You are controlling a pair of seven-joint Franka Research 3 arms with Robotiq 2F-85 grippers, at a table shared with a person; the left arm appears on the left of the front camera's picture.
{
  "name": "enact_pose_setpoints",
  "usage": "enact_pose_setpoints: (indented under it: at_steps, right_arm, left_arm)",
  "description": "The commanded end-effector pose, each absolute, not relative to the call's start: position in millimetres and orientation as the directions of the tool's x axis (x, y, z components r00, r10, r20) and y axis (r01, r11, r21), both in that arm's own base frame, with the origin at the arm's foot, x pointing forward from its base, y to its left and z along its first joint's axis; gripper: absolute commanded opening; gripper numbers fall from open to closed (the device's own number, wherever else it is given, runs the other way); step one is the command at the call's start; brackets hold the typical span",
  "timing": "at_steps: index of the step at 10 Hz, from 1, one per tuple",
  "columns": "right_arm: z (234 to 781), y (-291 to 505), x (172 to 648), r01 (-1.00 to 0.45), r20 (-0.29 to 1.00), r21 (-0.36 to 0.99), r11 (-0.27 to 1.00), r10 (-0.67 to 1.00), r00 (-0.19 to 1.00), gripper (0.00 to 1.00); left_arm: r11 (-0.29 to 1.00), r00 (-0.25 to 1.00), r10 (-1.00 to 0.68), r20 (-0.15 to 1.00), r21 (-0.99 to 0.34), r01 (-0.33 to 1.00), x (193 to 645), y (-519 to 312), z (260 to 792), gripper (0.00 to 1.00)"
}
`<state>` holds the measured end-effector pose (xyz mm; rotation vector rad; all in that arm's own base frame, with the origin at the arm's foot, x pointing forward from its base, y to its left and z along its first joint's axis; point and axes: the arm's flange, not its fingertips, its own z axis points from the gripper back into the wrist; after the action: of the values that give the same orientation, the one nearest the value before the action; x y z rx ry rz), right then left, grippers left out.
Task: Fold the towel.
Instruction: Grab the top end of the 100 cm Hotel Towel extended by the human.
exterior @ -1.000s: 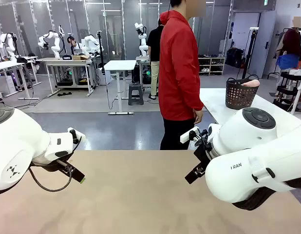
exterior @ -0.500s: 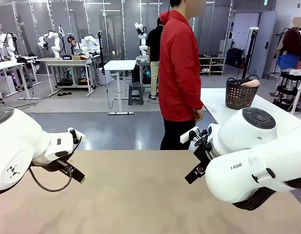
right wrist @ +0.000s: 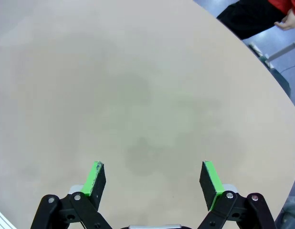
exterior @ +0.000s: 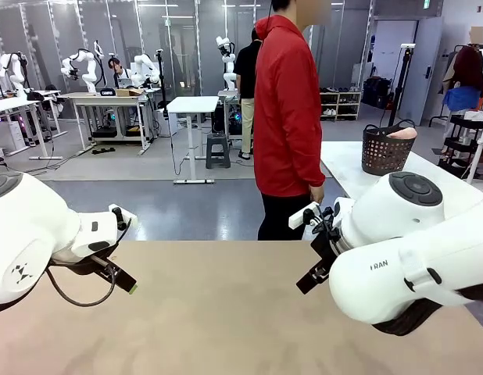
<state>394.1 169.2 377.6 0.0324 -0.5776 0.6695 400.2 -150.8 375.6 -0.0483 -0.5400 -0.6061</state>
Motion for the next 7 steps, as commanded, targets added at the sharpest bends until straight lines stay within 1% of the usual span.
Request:
enact_pose_setpoints:
  at_steps: [1,2,3,4,6,7]
  right_arm:
    - [419,155,403,-0.63,0.551,-0.076,0.773,0.559,0.619,1.0]
    - [434,151,404,-0.647,0.58,0.005,0.763,0.525,0.623,1.0]
    - [460,137,403,-0.665,0.586,0.089,0.741,0.501,0.637,1.0]
    - [488,116,400,-0.685,0.57,0.162,0.71,0.499,0.652,1.0]
    - [522,63,386,-0.731,0.581,0.392,0.559,0.466,0.668,1.0]
    - [529,30,378,-0.729,0.605,0.473,0.496,0.419,0.677,1.0]
  left_arm:
    - [0.794,0.689,-0.541,0.482,0.022,0.608,404,-132,411,1.0]
    - [0.779,0.691,-0.544,0.476,-0.019,0.627,403,-118,434,1.0]
    - [0.747,0.696,-0.524,0.491,-0.127,0.652,402,-101,459,1.0]
    - [0.686,0.692,-0.546,0.471,-0.222,0.693,398,-80,488,1.0]
    - [0.536,0.664,-0.552,0.505,-0.396,0.746,386,-30,524,1.0]
    - [0.476,0.658,-0.502,0.561,-0.457,0.752,380,1,534,1.0]
